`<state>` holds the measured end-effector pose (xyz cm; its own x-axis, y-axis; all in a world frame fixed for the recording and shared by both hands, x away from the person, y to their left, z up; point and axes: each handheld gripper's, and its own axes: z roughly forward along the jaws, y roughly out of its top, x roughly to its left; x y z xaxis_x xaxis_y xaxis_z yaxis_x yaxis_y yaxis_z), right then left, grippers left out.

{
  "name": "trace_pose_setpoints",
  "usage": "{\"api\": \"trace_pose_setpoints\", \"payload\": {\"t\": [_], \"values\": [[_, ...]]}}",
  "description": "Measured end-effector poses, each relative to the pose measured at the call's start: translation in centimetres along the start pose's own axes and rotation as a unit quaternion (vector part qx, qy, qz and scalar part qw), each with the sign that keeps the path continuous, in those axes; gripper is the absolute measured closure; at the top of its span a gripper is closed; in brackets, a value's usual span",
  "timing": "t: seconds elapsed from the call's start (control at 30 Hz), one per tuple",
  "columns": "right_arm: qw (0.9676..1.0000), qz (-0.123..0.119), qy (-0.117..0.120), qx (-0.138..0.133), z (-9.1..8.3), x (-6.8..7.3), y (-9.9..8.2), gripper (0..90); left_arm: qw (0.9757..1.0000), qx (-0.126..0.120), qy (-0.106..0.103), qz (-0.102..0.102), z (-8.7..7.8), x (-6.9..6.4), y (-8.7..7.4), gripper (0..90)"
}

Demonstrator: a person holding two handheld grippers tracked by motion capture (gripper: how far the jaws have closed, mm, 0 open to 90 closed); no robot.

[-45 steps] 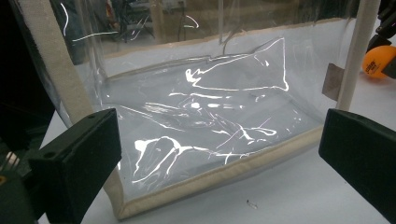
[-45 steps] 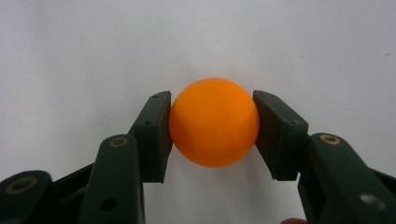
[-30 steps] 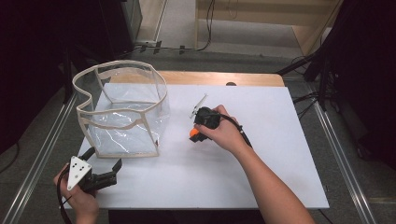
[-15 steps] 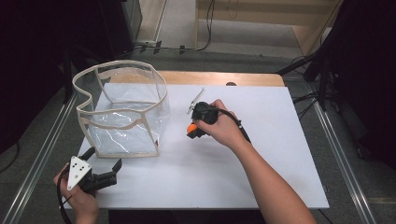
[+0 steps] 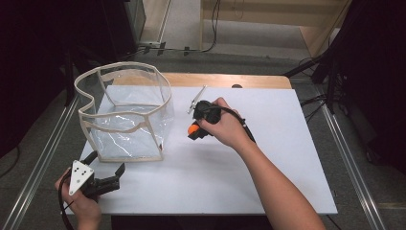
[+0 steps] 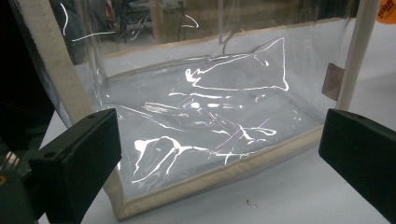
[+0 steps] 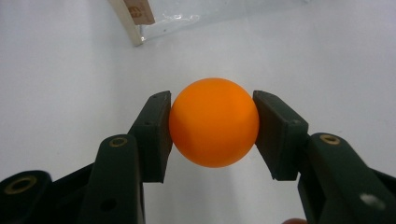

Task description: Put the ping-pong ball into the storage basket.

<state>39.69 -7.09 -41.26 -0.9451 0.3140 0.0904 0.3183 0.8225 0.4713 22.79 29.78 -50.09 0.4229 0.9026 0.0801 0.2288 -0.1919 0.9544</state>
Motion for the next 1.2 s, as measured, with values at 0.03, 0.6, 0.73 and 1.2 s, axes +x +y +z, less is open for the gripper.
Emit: {"api": "trace_pose_setpoints", "payload": {"t": [0.03, 0.6, 0.73, 1.2], "values": [[1.0, -0.001, 0.0, 0.002, -0.1, 0.1, 0.2, 47.5, 1.0, 0.0, 0.0, 0.0, 0.0, 0.0, 0.0, 0.0], [0.9997, -0.022, 0.006, -0.013, -2.4, 0.9, 2.5, 47.6, 1.0, 0.0, 0.0, 0.0, 0.0, 0.0, 0.0, 0.0], [0.9996, -0.024, 0.008, -0.016, -2.9, 1.0, 2.9, 47.5, 1.0, 0.0, -0.001, 0.0, 0.0, 0.0, 0.0, 0.0], [0.9992, -0.037, 0.005, -0.016, -4.5, 1.2, 4.4, 47.5, 1.0, 0.002, -0.001, -0.001, 0.0, 0.0, 0.0, 0.0]]}}
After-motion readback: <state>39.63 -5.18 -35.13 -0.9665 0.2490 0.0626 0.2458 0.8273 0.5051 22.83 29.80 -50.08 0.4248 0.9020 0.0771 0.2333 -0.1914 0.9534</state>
